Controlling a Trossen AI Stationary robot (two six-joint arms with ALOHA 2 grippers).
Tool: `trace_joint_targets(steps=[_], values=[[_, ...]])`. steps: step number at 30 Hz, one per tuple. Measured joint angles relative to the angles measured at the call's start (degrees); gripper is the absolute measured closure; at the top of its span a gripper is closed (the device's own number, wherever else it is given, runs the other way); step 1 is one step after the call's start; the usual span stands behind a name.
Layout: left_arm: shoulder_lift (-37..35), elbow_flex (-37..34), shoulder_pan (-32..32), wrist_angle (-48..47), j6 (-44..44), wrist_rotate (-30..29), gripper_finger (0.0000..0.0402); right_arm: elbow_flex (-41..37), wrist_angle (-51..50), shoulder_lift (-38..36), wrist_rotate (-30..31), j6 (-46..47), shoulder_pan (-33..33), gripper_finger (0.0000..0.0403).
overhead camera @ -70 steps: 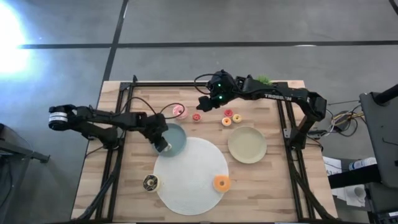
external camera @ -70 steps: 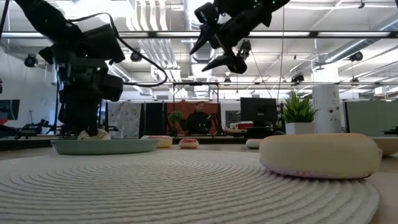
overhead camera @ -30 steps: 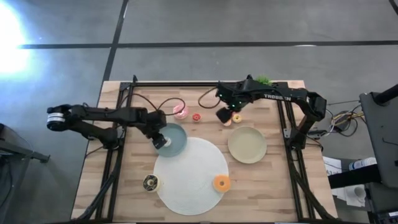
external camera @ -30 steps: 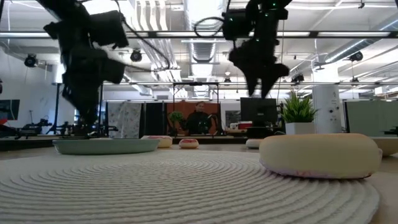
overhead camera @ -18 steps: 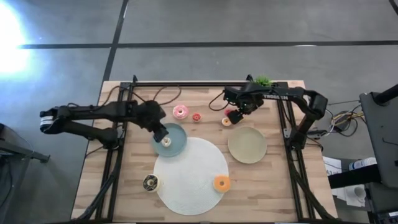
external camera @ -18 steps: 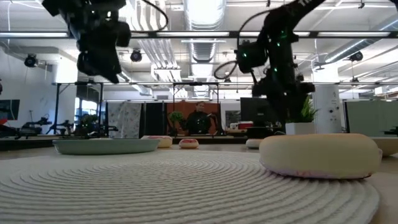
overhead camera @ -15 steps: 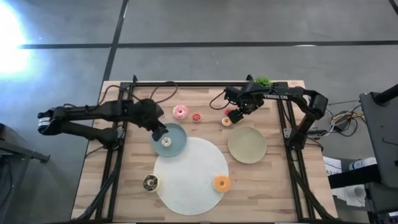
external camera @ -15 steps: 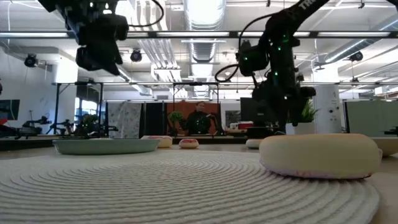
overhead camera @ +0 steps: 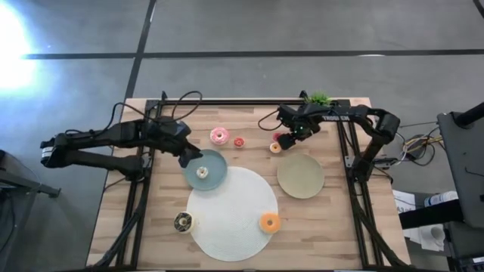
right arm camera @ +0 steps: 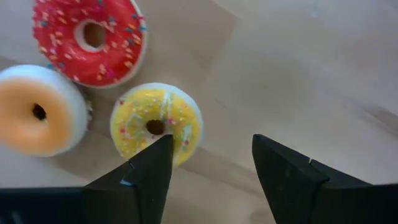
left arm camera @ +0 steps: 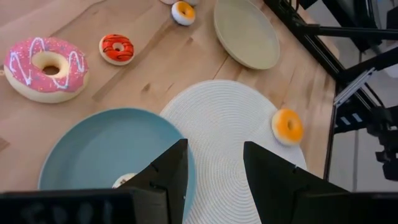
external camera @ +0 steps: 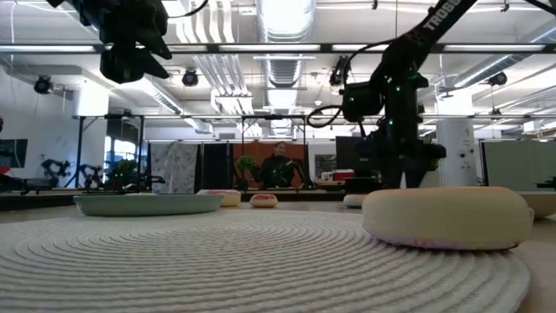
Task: Pick & Place donuts
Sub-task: Put the small yellow donut on the blue plate
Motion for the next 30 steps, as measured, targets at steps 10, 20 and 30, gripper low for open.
trace_joint_targets(steps=[10, 20, 30], values=[[0.2, -0.1, 0.0, 0.1, -2.3, 0.0, 0.0273, 1.5, 2.8, 0.0, -0.6, 0.3, -0.1, 0.0243], [0.2, -0.1, 0.0, 0.1, -2.9, 0.0, 0.0273, 0.0, 4.5, 0.0, -1.9, 0.4, -0.3, 0.0244], [0.2, -0.6, 0.0, 0.1, -2.9, -0.2, 0.0273, -2.7, 14.7, 0.0, -4.3, 2.1, -0.2, 0.0276]])
